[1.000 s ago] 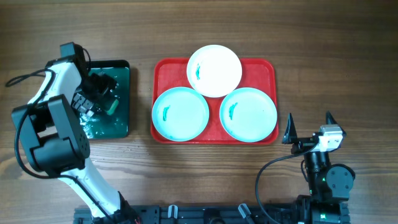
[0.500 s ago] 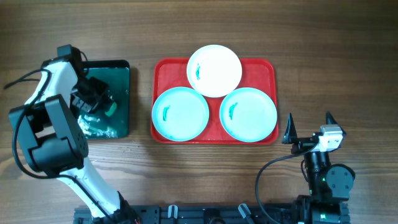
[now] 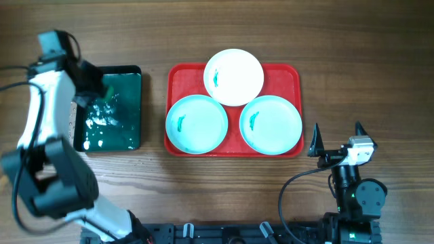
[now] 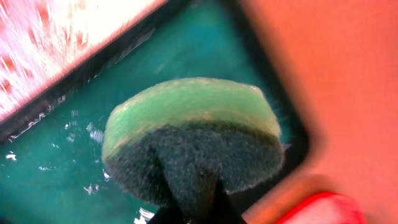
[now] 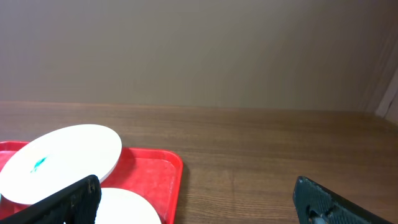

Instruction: Clean dirty plates on tray and stack at the side

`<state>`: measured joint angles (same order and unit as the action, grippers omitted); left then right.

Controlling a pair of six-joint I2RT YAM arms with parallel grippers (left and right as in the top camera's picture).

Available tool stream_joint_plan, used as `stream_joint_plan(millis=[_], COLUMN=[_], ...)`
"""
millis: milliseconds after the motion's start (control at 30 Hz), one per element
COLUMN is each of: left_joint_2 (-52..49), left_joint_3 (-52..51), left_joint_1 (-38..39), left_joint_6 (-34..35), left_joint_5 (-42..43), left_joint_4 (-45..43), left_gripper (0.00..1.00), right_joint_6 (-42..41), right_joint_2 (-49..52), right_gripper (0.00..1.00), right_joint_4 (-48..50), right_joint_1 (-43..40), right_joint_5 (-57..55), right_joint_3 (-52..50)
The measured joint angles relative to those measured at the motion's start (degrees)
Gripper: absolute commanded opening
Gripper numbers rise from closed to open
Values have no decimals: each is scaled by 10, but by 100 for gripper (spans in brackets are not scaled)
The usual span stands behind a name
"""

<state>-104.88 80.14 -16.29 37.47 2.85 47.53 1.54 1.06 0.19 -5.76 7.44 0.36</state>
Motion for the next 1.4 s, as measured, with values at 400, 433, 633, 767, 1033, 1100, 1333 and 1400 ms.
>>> stream_joint_plan(millis=[400, 433, 633, 767, 1033, 1100, 1333, 1400], left_joint_2=[192, 193, 145, 107, 54, 53, 87, 139], left_joint_3=[70, 68, -74, -166, -190, -190, -141, -126], left_joint_1=[29, 49, 239, 328, 393, 393, 366, 346], left_joint_6=[-64, -83, -141, -123, -104, -102, -102, -102], left_joint_5=[86, 108, 163, 154, 89, 79, 70, 65], left_joint_4=[137, 147, 85, -26, -124, -130, -38, -14], left_gripper=[4, 4, 4, 4, 67, 68, 76, 100], right_joint_6=[0, 0, 0, 0, 0, 0, 0, 0], right_joint_2=[0, 0, 0, 0, 0, 0, 0, 0], right_gripper=[99, 100, 100, 100, 100, 99, 99, 100], right_joint_4=[0, 0, 0, 0, 0, 0, 0, 0], right_joint_1=[0, 0, 0, 0, 0, 0, 0, 0], right_joint_5=[0, 0, 0, 0, 0, 0, 0, 0], right_joint_3=[0, 0, 0, 0, 0, 0, 0, 0])
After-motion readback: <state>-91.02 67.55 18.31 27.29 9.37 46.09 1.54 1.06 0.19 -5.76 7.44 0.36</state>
